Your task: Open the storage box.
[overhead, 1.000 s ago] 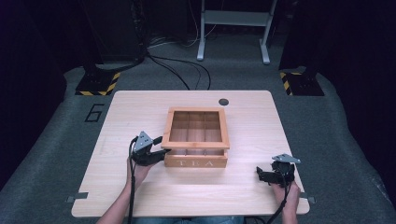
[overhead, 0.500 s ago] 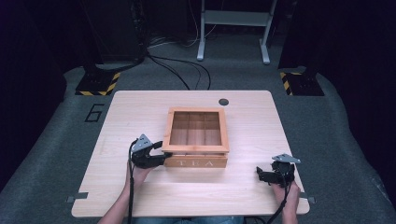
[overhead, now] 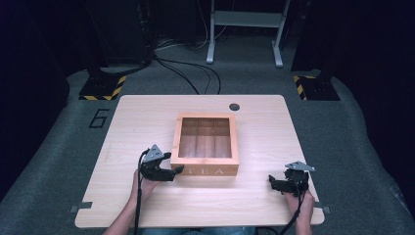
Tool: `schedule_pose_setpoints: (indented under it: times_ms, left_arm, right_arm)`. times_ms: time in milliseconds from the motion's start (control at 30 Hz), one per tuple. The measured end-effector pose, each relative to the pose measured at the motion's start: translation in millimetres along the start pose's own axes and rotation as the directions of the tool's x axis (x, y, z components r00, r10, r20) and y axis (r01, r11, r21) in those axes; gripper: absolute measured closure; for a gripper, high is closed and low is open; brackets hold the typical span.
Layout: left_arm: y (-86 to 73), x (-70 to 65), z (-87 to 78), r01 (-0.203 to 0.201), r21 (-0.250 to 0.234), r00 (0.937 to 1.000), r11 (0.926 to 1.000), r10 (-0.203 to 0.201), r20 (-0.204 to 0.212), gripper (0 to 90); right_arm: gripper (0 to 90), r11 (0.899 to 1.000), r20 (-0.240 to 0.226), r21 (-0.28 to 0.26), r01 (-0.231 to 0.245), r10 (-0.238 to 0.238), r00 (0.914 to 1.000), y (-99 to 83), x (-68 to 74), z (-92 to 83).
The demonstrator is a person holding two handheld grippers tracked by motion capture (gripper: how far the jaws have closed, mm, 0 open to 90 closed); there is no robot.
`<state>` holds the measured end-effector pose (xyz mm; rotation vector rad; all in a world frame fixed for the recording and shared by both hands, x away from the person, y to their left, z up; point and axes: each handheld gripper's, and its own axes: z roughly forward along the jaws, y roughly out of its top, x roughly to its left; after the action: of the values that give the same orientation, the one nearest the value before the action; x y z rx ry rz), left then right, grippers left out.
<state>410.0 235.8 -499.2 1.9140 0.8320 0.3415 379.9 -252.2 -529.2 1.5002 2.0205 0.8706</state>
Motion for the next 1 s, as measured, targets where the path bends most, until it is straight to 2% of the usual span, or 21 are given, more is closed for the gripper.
schedule_pose_setpoints:
  times_ms: [33, 100, 133, 300, 333, 367, 400, 433, 533, 633, 667, 700, 767, 800, 833, 933, 1000]
  left_arm:
    - [-0.2, 0.6, -0.3, -0.006, 0.005, 1.0, 1.0, 0.006, -0.004, 17.4]
    - [-1.6, -0.1, -0.1, 0.016, -0.014, 0.9998, 0.9998, -0.016, -0.014, 14.1]
    - [-2.0, 0.4, -1.4, 0.015, -0.011, 0.9998, 0.9998, -0.015, -0.013, 12.4]
    - [-8.8, 1.4, -13.9, 0.022, -0.01, 0.999, 0.9997, -0.022, -0.039, 5.8]
    - [-12.7, 2.9, -22.2, 0.014, -0.008, 0.9985, 0.9999, -0.014, -0.053, 5.3]
    - [-12.7, 2.9, -22.2, 0.014, -0.008, 0.9985, 0.9999, -0.014, -0.053, 5.2]
    - [-17.1, 3.3, -31.4, 0.014, -0.01, 0.9975, 0.9999, -0.015, -0.069, 4.9]
    - [-17.1, 3.3, -31.4, 0.014, -0.01, 0.9975, 0.9999, -0.015, -0.069, 4.7]
    - [-24.0, 5.0, -45.7, 0.009, -0.006, 0.9961, 0.9999, -0.01, -0.087, 4.1]
    - [-34.5, 5.8, -59.2, 0.017, -0.009, 0.9922, 0.9998, -0.018, -0.123, 3.4]
    - [-40.6, 7.3, -66.4, 0.015, 0.007, 0.9894, 0.9999, -0.014, -0.145, 3.0]
    - [-40.6, 7.3, -66.4, 0.015, 0.007, 0.9894, 0.9999, -0.014, -0.145, 3.0]
    - [-53.4, 10.2, -76.3, 0.038, 0.032, 0.984, 0.9988, -0.032, -0.175, 2.3]
    - [-53.4, 10.2, -76.3, 0.038, 0.032, 0.984, 0.9988, -0.032, -0.175, 2.4]
    - [-62.9, 13.0, -82.0, 0.052, 0.055, 0.9791, 0.9971, -0.04, -0.199, 2.2]
    - [-71.5, 16.9, -88.1, 0.069, 0.082, 0.9758, 0.9942, -0.05, -0.213, 1.5]
    - [-79.0, 20.9, -94.5, 0.084, 0.104, 0.9681, 0.991, -0.057, -0.244, 0.8]
  right_arm:
    - [6.2, 1.0, -0.001, 0.001, 0.001, -0.001, 1.0, 0.1, 0.0, 0.0]
    - [6.2, 1.0, -0.001, 0.001, 0.001, -0.001, 1.0, 0.1, -0.1, 0.0]
    - [6.2, 1.0, -0.001, 0.001, 0.001, -0.001, 1.0, 0.1, -0.1, -0.1]
    - [6.2, 1.0, -0.002, 0.002, 0.003, -0.003, 1.0, 0.0, -0.1, -0.1]
    - [6.2, 1.0, -0.003, 0.001, 0.003, -0.003, 1.0, 0.1, -0.2, -0.1]
    - [6.2, 1.0, -0.003, 0.001, 0.003, -0.003, 1.0, 0.1, -0.2, -0.1]
    - [6.2, 1.0, -0.002, 0.001, 0.003, -0.003, 1.0, 0.1, -0.1, -0.1]
    - [6.2, 1.0, -0.002, 0.001, 0.003, -0.003, 1.0, 0.1, -0.1, -0.1]
    - [6.2, 1.0, -0.002, -0.001, 0.006, -0.006, 1.0, 0.1, -0.4, 0.1]
    - [6.2, 1.0, -0.002, 0.0, 0.006, -0.006, 1.0, 0.1, -0.4, 0.0]
    - [6.2, 1.0, -0.002, 0.0, 0.005, -0.005, 1.0, 0.1, -0.3, 0.1]
    - [6.2, 1.0, -0.002, 0.0, 0.005, -0.005, 1.0, 0.1, -0.3, 0.1]
    - [6.2, 1.0, -0.001, 0.0, 0.0, 0.0, 1.0, 0.0, 0.0, 0.0]
    - [6.2, 1.0, -0.001, 0.0, 0.0, 0.0, 1.0, 0.0, 0.0, 0.0]
    - [6.2, 1.0, -0.001, -0.001, 0.001, -0.001, 1.0, 0.0, -0.1, 0.1]
    - [6.2, 1.0, -0.001, 0.002, 0.0, 0.0, 1.0, 0.1, 0.0, -0.1]
    - [6.2, 1.0, -0.001, 0.0, 0.001, -0.001, 1.0, 0.1, -0.1, 0.1]
